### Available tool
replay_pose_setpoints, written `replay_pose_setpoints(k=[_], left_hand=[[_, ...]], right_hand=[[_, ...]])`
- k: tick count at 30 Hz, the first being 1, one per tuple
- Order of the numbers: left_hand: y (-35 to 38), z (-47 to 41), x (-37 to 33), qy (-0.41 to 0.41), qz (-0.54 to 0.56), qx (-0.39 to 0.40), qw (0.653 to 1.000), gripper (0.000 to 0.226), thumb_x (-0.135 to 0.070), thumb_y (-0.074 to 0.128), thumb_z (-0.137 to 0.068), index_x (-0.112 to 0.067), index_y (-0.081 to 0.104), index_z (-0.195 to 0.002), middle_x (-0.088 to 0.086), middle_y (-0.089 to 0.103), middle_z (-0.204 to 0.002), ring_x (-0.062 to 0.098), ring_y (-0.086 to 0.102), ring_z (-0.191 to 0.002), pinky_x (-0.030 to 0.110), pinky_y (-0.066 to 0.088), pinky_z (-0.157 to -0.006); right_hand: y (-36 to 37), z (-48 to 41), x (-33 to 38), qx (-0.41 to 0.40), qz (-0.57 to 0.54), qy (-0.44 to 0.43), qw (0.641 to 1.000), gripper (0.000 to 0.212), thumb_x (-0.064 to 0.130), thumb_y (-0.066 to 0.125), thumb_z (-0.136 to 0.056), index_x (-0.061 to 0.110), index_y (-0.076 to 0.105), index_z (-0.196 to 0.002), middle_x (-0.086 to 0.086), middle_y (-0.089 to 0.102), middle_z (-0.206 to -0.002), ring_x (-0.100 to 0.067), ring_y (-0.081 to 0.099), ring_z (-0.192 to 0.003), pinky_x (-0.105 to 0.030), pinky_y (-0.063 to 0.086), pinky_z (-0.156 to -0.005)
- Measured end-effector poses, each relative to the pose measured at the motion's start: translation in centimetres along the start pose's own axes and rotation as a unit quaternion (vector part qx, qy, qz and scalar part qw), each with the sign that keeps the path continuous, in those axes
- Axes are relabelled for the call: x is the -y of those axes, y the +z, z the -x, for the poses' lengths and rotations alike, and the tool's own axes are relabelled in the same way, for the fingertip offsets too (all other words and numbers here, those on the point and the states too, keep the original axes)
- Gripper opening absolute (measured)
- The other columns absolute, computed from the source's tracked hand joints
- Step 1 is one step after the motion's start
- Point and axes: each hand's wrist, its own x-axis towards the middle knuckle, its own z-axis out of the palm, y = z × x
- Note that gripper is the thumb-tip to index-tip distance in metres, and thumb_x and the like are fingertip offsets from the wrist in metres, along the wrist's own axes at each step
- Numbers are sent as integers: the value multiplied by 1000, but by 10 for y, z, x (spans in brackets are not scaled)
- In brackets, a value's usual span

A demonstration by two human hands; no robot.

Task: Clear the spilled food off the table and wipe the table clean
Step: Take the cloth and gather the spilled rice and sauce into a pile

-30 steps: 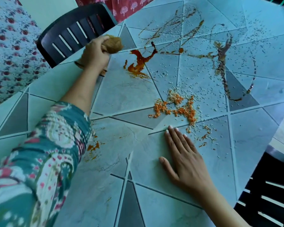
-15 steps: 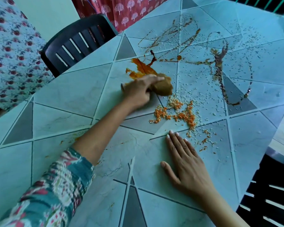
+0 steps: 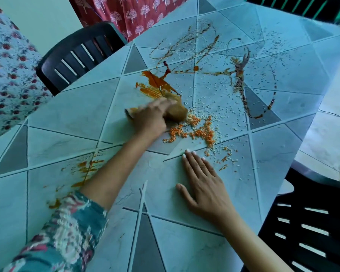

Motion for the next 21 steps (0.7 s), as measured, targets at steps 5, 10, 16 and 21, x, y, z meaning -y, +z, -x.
replay_pose_setpoints(k=[5, 10, 16, 21], left_hand=[[-15, 2, -37, 66, 40, -32, 996, 63, 2, 51, -83, -36, 48, -134, -2, 51, -138, 23, 59, -106, 21, 44, -67], [-18, -88, -3, -66, 8, -62, 996, 64, 4, 47, -84, -36, 47, -134, 2, 53, -135, 26, 56, -111, 31, 47, -78], [6, -59, -33, 6, -13, -5, 1000, 70, 8, 46, -79, -36, 46, -134, -1, 49, -139, 27, 53, -116, 40, 47, -89], [10, -8, -72, 139, 47, 21, 989, 66, 2, 51, -80, -39, 47, -133, -7, 52, -136, 25, 59, -106, 34, 50, -80]], right_hand=[[0, 0, 0, -4, -8, -1, 1000, 69, 51, 28, -93, 6, 28, -146, -10, 24, -154, -21, 20, -143, -34, 13, -115], [0, 0, 0, -5, -11, -2, 1000, 70, 53, 19, -95, 6, 27, -146, -10, 23, -154, -22, 18, -143, -35, 13, -115], [1, 0, 0, -15, -13, -1, 1000, 69, 51, 24, -94, 6, 28, -146, -10, 24, -154, -21, 18, -143, -35, 15, -114], [1, -1, 1, -23, -5, -2, 1000, 68, 48, 31, -92, 5, 32, -145, -10, 27, -152, -19, 20, -143, -34, 15, -114]])
